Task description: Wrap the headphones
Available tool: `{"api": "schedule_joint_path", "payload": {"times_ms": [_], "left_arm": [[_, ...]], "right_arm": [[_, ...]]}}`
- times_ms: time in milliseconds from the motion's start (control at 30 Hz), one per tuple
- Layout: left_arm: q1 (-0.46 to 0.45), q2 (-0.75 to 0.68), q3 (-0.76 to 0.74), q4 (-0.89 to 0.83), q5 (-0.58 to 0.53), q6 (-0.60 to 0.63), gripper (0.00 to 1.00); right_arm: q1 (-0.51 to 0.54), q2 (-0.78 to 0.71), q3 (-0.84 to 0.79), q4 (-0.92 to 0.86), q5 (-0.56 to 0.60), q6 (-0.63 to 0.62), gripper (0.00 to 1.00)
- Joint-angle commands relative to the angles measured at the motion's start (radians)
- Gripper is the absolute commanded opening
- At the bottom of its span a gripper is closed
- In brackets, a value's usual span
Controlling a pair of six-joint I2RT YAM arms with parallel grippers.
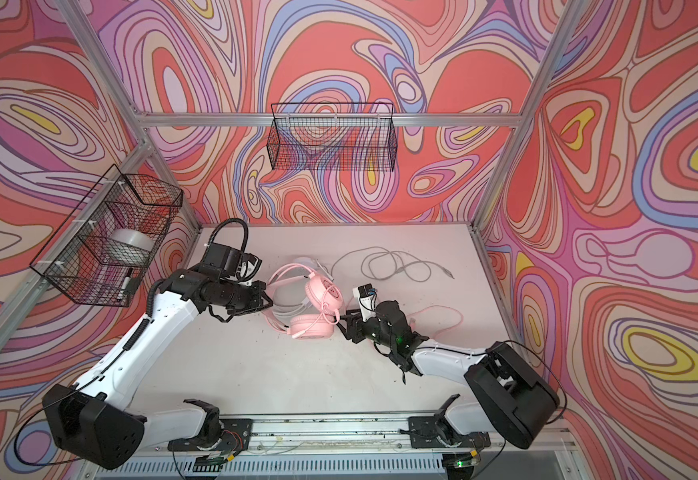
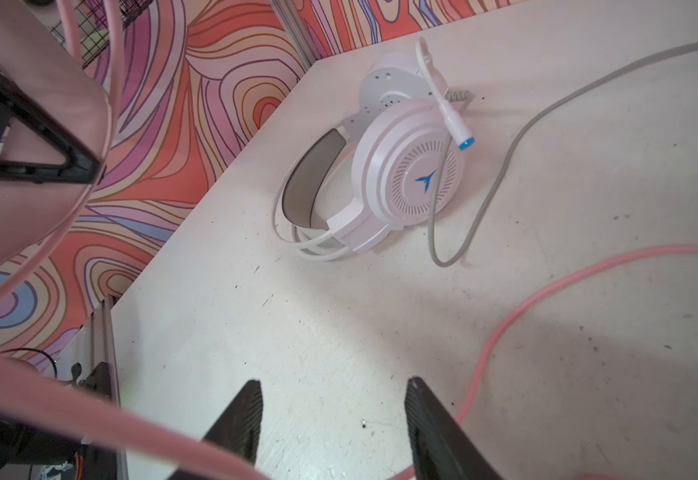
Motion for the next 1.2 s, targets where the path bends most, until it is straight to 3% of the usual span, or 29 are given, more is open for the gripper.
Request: {"api": "schedule_joint_path", "payload": {"times_ms": [0,200,367,500,667,933,1167], "left_arm": [[0.006,-0.009,0.019,0.008,0.055,0.002,0.0],[0.006,-0.03,0.004,-0.008,0.027,0.011,0.0],[0.007,-0.026,-0.01,-0.009,0.025,0.012,0.0],[0.006,-0.01,-0.011,-0.009,0.025,0.02,0.0],[0.006,0.014,-0.017,-0.014,0.026,0.031,0.0],[0.004,0.014,-0.021,-0.058,-0.013,0.069,0.0],[0.003,-0.007,-0.023,-0.094,-0.004,0.119,0.0]], "right_arm": [[0.004,0.031,0.023,0.065,-0.002,0.014,0.5],[0.004,-0.026,0.024,0.021,0.014,-0.011,0.21],[0.004,-0.149,0.066,-0.184,0.024,-0.122,0.0],[0.004,-0.237,0.158,-0.432,0.027,-0.272,0.0],[0.004,-0.241,0.318,-0.703,0.067,-0.424,0.0],[0.004,-0.027,0.649,-0.993,0.108,-0.515,0.0],[0.004,0.2,0.911,-1.191,0.149,-0.524,0.0]]}}
